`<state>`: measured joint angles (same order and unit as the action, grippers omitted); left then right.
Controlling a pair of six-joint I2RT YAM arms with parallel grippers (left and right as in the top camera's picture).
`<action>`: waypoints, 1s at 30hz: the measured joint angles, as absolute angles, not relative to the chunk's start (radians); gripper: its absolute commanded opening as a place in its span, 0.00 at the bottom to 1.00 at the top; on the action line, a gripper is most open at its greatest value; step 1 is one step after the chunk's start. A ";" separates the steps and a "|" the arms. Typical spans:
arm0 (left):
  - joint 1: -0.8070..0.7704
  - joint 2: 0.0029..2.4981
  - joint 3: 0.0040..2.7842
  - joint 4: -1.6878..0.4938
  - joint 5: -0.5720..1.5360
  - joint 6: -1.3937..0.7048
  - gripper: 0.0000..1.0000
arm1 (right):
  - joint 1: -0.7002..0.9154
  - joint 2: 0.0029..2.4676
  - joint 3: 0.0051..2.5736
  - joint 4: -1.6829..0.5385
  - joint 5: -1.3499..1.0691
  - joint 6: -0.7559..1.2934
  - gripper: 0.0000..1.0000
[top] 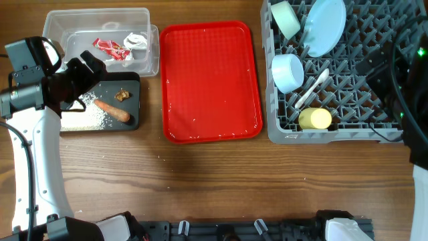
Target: Sort waste into correct bins and load items into the dishwasher rack
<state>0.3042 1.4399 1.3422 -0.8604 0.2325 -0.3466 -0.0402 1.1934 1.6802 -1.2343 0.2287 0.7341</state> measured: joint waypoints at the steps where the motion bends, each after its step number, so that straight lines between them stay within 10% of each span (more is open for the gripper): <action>1: 0.304 1.440 1.342 -0.860 0.233 -0.347 1.00 | -0.040 1.190 1.680 -1.236 0.238 0.719 1.00; 12: 0.304 1.440 1.342 -0.861 0.233 -0.347 1.00 | -0.028 1.108 1.540 -0.839 0.153 0.322 1.00; 30: 0.304 1.441 1.342 -0.861 0.233 -0.347 1.00 | -0.028 0.214 0.191 -0.057 -0.161 0.109 1.00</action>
<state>0.3042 1.4406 1.3422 -0.8608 0.2325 -0.3466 -0.0280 0.2138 0.1905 -0.0566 -0.1612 0.1093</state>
